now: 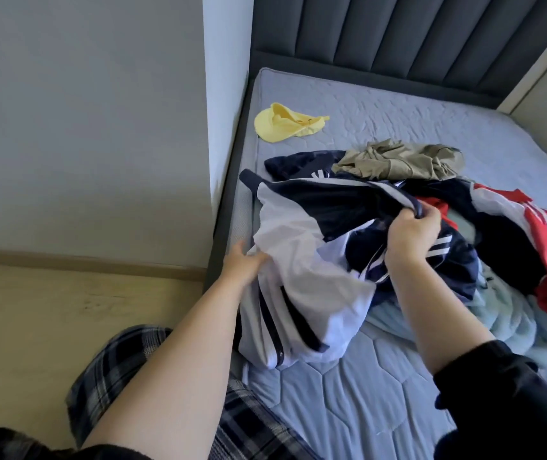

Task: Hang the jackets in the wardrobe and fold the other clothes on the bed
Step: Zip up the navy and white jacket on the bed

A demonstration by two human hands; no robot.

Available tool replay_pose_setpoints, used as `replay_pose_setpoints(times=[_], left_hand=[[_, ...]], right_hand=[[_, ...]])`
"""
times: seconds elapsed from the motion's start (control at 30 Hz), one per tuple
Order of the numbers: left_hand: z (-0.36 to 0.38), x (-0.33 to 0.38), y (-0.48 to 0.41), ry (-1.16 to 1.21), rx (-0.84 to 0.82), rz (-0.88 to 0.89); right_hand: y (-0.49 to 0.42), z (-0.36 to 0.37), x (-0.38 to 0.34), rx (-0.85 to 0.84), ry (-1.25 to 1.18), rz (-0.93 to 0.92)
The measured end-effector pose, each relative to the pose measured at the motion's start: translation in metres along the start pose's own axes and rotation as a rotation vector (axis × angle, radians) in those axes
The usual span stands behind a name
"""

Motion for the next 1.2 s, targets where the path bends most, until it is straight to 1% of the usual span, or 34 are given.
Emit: replay_pose_setpoints(times=[0.03, 0.07, 0.1, 0.13, 0.2, 0.23, 0.27, 0.3, 0.37, 0.4, 0.47, 0.5, 0.57, 0.6, 0.7, 0.77, 0.83, 0.87, 0.9, 0.93, 0.97, 1.0, 1.03, 1.07, 1.1, 1.2], left_hand=[[0.005, -0.008, 0.001, 0.005, -0.042, -0.048], [0.01, -0.014, 0.003, 0.043, -0.078, -0.101], [0.014, -0.018, 0.007, 0.09, -0.105, -0.15], [0.016, -0.02, 0.011, 0.124, -0.128, -0.195], [0.019, -0.023, 0.015, 0.142, -0.165, -0.229], [0.019, -0.024, 0.015, 0.135, -0.179, -0.229], [0.02, -0.023, 0.017, 0.125, -0.193, -0.225], [0.021, -0.024, 0.017, 0.108, -0.203, -0.223], [0.02, -0.024, 0.02, 0.075, -0.201, -0.229], [0.018, -0.025, 0.02, 0.054, -0.185, -0.238], [0.015, -0.025, 0.022, 0.044, -0.166, -0.263], [0.015, -0.025, 0.022, 0.055, -0.168, -0.265], [0.016, -0.025, 0.021, 0.041, -0.169, -0.242], [0.015, -0.025, 0.02, 0.021, -0.163, -0.229], [0.013, -0.025, 0.018, 0.007, -0.108, -0.213], [0.013, -0.022, 0.019, 0.026, -0.085, -0.215], [0.015, -0.022, 0.018, 0.034, -0.095, -0.21], [0.018, -0.022, 0.018, 0.055, -0.117, -0.209], [0.022, -0.022, 0.018, 0.079, -0.143, -0.2], [0.024, -0.021, 0.019, 0.096, -0.159, -0.195], [0.025, -0.021, 0.019, 0.11, -0.152, -0.204], [0.024, -0.022, 0.019, 0.136, -0.124, -0.231], [0.022, -0.022, 0.02, 0.174, -0.095, -0.273], [0.021, -0.023, 0.022, 0.22, -0.071, -0.305], [0.02, -0.025, 0.021, 0.272, -0.059, -0.323], [0.019, -0.025, 0.02, 0.416, -0.055, -0.307]], right_hand=[[-0.007, 0.0, -0.001, -0.012, -0.006, 0.035], [-0.012, 0.002, -0.001, -0.046, 0.072, 0.03], [-0.012, 0.006, -0.001, -0.083, 0.217, -0.027], [-0.007, 0.011, -0.002, -0.118, 0.376, -0.134], [0.015, 0.025, 0.002, -0.205, 0.634, -0.391], [0.027, 0.034, 0.009, -0.274, 0.736, -0.465], [0.039, 0.043, 0.021, -0.366, 0.84, -0.498], [0.051, 0.05, 0.037, -0.482, 0.949, -0.499], [0.073, 0.059, 0.072, -0.714, 1.099, -0.412], [0.08, 0.06, 0.086, -0.774, 1.127, -0.36], [0.086, 0.058, 0.101, -0.762, 1.16, -0.323], [0.087, 0.056, 0.105, -0.74, 1.185, -0.331], [0.091, 0.056, 0.111, -0.759, 1.247, -0.395], [0.095, 0.056, 0.113, -0.793, 1.309, -0.439], [0.107, 0.053, 0.116, -0.91, 1.595, -0.512], [0.109, 0.046, 0.11, -1.002, 1.739, -0.503], [0.111, 0.04, 0.096, -1.113, 1.852, -0.504], [0.113, 0.041, 0.088, -1.156, 1.844, -0.516], [0.115, 0.047, 0.077, -1.163, 1.746, -0.555], [0.116, 0.057, 0.063, -1.1, 1.556, -0.615], [0.114, 0.067, 0.046, -0.98, 1.306, -0.664], [0.111, 0.073, 0.031, -0.823, 1.066, -0.711], [0.107, 0.079, 0.022, -0.695, 0.904, -0.783], [0.103, 0.086, 0.022, -0.626, 0.882, -0.826], [0.099, 0.094, 0.032, -0.66, 0.949, -0.795], [0.089, 0.104, 0.085, -0.913, 1.193, -0.432]])
Point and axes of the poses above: each hand's wrist, its own y-axis away from the middle knuckle, its own z-axis out of the palm, x = y × z, the point moved 6 cm from there along -y, towards the middle knuckle, and after that the axes turned 12 degrees about z, right-handed, at the moved point
